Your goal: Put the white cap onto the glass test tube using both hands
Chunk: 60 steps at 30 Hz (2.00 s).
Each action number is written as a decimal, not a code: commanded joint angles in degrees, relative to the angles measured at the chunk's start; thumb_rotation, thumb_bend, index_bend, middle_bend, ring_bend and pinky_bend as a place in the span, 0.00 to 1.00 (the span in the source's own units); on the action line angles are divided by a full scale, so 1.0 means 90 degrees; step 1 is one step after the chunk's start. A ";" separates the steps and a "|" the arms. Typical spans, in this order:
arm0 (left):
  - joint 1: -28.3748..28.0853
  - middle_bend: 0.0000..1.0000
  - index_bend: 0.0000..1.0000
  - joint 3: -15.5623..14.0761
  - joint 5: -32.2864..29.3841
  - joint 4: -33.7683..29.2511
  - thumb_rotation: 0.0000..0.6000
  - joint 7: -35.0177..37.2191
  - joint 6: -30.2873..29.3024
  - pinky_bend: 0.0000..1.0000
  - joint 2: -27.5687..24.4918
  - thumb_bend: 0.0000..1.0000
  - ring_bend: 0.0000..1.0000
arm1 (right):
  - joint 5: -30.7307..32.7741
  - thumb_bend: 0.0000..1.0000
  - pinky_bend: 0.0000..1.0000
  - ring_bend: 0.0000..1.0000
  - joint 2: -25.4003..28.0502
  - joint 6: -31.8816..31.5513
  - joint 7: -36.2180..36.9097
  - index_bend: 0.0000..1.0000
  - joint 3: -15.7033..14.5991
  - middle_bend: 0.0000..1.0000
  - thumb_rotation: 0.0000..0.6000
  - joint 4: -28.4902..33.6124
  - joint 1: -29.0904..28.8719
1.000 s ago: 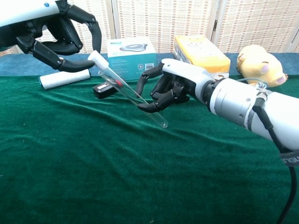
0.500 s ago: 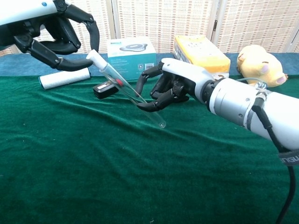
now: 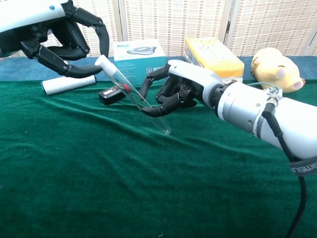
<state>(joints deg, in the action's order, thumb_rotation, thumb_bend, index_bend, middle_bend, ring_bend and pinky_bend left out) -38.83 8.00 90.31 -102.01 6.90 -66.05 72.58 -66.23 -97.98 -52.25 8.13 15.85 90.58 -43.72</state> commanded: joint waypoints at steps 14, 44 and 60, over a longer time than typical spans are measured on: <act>-0.0029 1.00 0.61 -0.0043 -0.0022 0.0033 1.00 0.0022 0.0048 0.96 0.0032 0.52 0.97 | 0.0012 0.73 1.00 1.00 -0.0072 -0.0022 -0.0026 0.93 0.0031 1.00 1.00 0.0010 -0.0032; 0.0307 1.00 0.03 -0.0126 -0.0431 0.0058 1.00 -0.0235 -0.0051 0.95 -0.0580 0.37 0.92 | 0.1368 0.74 1.00 1.00 0.0897 -0.0077 -0.2706 0.93 -0.0343 1.00 1.00 0.0395 -0.0253; 0.0563 1.00 0.03 -0.0255 -0.0507 0.0214 1.00 -0.0266 -0.0124 0.95 -0.0560 0.37 0.92 | 0.1661 0.74 1.00 1.00 -0.0560 -0.0397 -0.3437 0.93 -0.0515 1.00 1.00 -0.1197 -0.0575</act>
<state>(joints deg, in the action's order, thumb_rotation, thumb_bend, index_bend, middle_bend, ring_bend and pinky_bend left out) -33.77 5.71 85.73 -100.08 4.50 -67.15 67.54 -50.51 -101.30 -55.55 -23.24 11.41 81.65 -48.68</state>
